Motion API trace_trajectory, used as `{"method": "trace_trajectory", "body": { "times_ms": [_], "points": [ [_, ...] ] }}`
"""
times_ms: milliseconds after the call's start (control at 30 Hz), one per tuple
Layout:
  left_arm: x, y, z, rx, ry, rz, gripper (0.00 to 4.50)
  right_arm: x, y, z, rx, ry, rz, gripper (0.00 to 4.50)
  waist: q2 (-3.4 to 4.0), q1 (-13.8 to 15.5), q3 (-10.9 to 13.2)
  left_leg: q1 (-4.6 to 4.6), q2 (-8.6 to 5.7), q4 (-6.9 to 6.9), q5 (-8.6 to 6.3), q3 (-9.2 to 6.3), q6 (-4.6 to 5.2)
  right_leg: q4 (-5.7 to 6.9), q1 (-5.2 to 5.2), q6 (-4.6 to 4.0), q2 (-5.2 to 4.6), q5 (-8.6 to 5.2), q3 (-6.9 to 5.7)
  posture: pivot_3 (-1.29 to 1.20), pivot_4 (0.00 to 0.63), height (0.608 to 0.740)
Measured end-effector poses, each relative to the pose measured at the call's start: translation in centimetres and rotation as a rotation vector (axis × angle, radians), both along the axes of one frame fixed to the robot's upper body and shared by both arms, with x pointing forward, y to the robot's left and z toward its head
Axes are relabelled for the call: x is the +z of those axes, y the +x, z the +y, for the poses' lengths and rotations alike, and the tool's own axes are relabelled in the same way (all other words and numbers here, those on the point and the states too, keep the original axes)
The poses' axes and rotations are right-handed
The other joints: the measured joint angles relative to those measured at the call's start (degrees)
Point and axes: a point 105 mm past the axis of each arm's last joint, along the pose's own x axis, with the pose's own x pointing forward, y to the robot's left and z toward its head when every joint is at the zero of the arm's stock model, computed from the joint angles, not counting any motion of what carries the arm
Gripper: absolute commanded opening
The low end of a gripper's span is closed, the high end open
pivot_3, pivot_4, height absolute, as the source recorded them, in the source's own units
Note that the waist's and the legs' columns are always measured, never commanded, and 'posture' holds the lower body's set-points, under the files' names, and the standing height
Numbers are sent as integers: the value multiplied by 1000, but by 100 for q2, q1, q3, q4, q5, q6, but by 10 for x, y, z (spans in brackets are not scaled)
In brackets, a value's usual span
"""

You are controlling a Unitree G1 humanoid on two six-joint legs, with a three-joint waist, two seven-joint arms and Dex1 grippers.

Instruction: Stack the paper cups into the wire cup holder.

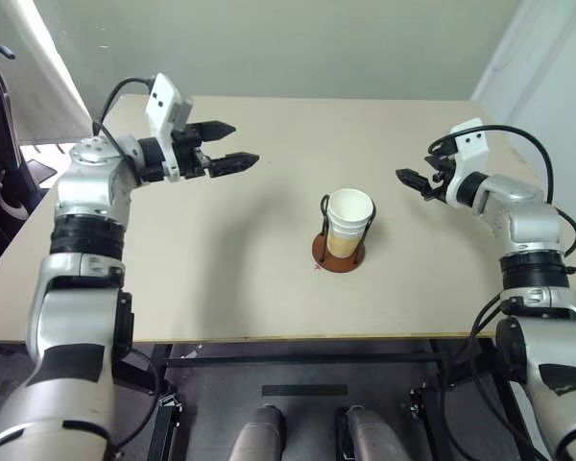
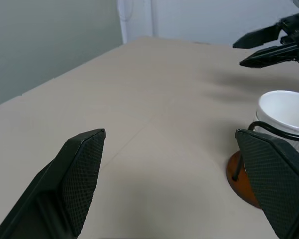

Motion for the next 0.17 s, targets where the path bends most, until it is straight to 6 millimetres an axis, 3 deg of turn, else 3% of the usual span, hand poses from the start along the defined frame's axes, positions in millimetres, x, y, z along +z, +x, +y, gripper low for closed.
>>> {"method": "trace_trajectory", "body": {
  "times_ms": [167],
  "points": [
    [-15, 0, -6, 14, -13, 31, 4500, -11, 0, -8, -51, 20, 4, 3811, 0, 2, 0, 2, 0, 3, -1, 0, 1, 0, 4, 1, 0, 1, 0, 0, 150, 740]
  ]
}}
